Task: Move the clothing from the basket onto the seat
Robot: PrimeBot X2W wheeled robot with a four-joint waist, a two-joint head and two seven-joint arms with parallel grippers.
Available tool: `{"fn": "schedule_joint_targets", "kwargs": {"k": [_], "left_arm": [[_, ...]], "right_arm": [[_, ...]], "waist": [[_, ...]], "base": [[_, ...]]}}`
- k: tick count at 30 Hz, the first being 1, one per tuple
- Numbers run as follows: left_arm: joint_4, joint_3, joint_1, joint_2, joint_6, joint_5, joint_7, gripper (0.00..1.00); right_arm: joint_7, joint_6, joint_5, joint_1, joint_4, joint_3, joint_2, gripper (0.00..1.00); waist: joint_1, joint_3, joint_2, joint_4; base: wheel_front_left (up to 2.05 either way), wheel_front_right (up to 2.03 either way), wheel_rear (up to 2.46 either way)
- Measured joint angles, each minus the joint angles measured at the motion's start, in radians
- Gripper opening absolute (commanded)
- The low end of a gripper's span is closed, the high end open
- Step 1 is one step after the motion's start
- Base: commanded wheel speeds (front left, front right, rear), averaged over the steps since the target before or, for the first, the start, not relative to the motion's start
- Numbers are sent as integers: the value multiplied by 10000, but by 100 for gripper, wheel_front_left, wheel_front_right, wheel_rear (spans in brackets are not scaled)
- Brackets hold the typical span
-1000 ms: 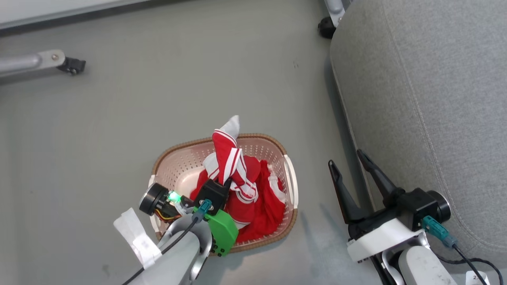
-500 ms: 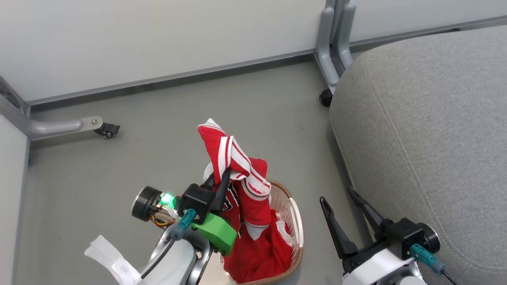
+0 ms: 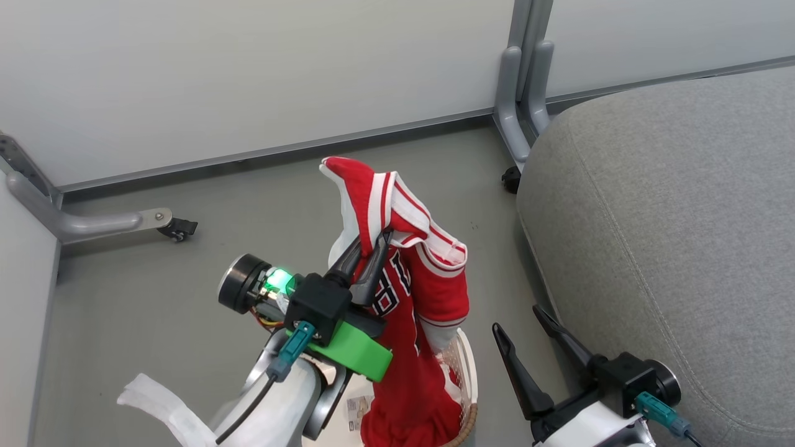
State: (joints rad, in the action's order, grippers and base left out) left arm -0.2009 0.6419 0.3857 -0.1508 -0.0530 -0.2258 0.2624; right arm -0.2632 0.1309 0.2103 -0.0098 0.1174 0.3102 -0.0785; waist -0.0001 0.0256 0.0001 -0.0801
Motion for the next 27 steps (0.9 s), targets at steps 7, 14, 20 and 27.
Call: {"fn": "schedule_joint_targets", "kwargs": {"k": [7, 14, 20, 27], "left_arm": [[566, 265, 194, 94, 222, 42, -2, 0], [999, 694, 341, 242, 433, 75, -157, 0], [1275, 1058, 354, 382, 560, 82, -334, 0], [1394, 1413, 357, 470, 683, 63, -472, 0]], "right_arm": [[0, 0, 105, -179, 31, 157, -117, 100], [0, 0, 472, -482, 180, 621, -345, 100], [0, 0, 690, -707, 130, 959, -389, 100], [0, 0, 736, -790, 136, 1227, -443, 100]], "waist": [[0, 57, 0, 55], [0, 90, 0, 146], [0, 129, 0, 201], [0, 107, 0, 229]], "base": [[0, 0, 0], [0, 0, 0], [0, 0, 0], [0, 0, 0]]}}
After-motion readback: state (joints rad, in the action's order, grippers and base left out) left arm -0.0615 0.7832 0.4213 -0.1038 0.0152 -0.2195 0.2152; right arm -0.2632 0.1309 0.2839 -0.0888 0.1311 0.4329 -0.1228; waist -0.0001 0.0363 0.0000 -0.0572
